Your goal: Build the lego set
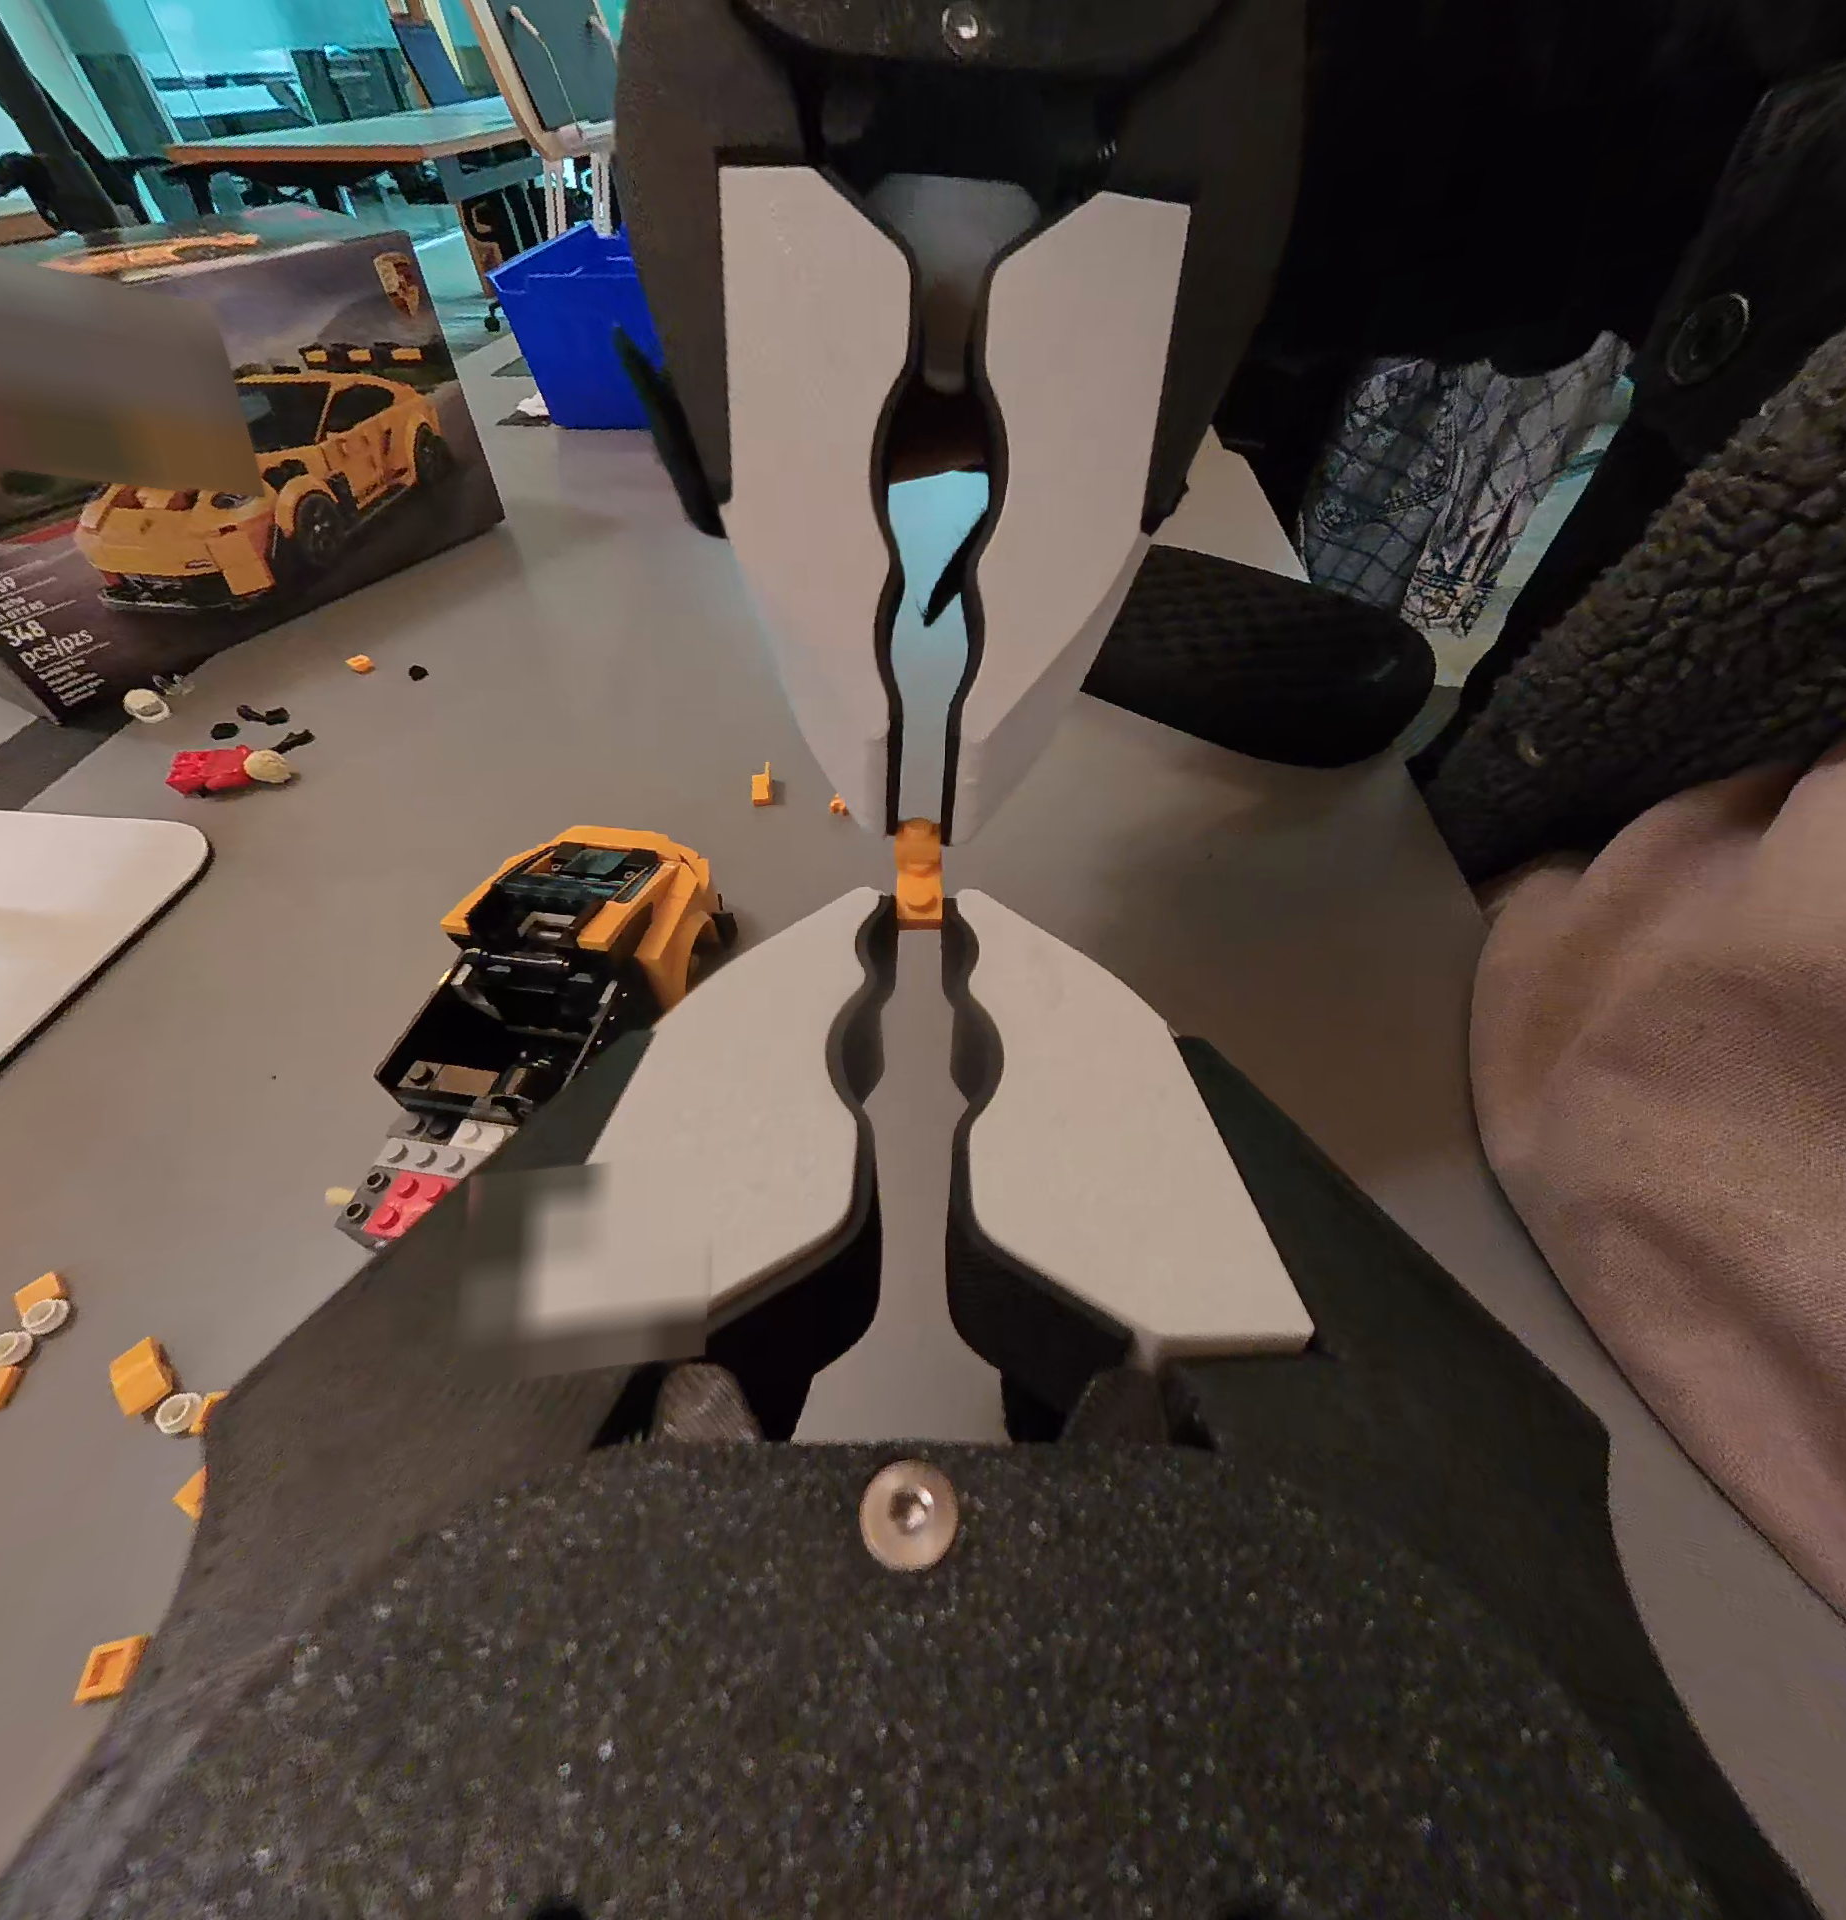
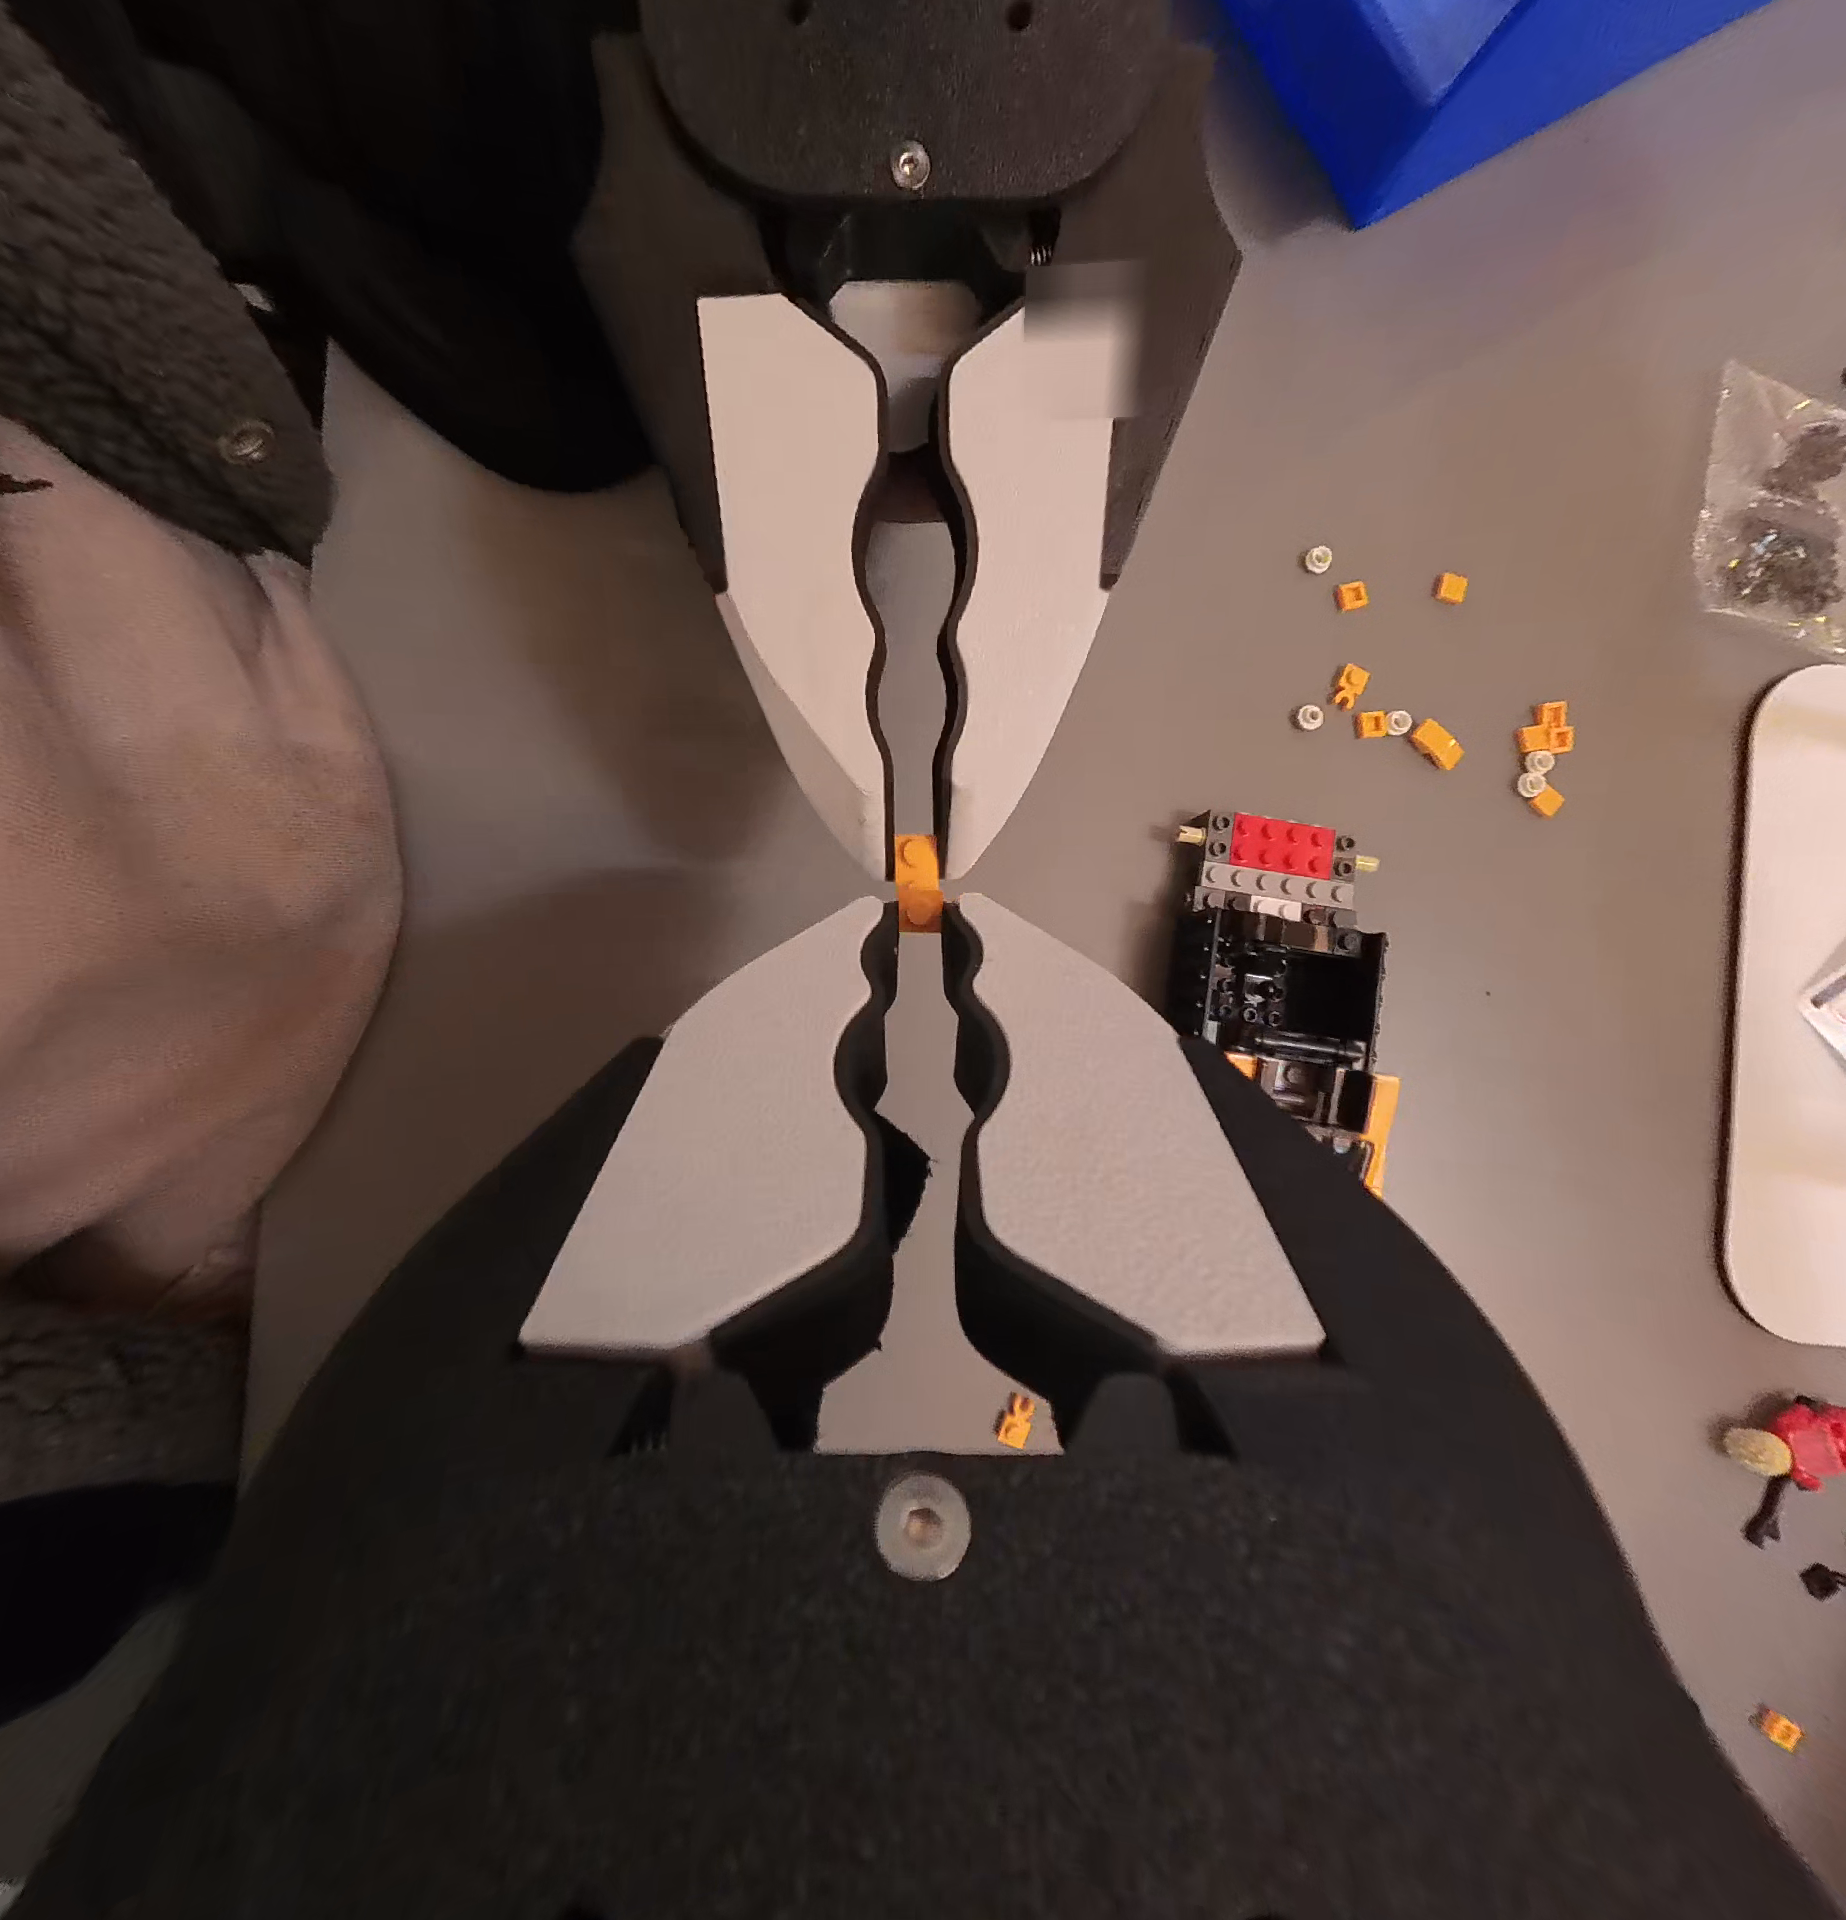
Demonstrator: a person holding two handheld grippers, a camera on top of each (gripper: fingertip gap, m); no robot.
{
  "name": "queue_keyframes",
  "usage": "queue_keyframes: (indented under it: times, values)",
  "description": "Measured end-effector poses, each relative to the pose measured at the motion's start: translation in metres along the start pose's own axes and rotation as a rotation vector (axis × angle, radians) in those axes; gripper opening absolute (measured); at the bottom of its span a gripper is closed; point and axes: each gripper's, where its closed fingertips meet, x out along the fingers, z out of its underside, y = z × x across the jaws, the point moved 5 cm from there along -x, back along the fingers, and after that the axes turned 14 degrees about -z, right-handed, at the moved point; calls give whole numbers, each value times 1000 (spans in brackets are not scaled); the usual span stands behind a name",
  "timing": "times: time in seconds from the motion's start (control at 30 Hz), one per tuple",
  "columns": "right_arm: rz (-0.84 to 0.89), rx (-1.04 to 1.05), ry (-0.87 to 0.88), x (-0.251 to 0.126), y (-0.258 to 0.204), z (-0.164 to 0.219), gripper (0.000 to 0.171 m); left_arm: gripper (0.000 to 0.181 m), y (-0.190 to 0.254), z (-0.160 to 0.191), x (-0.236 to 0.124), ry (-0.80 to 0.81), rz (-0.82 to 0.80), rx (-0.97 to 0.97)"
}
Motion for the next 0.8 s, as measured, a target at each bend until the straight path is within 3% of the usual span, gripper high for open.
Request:
queue_keyframes:
  times: [0.8]
  values:
    - [-54,-20,-108,3,1,-1,9,8,2,-1,2,-1,5,8]
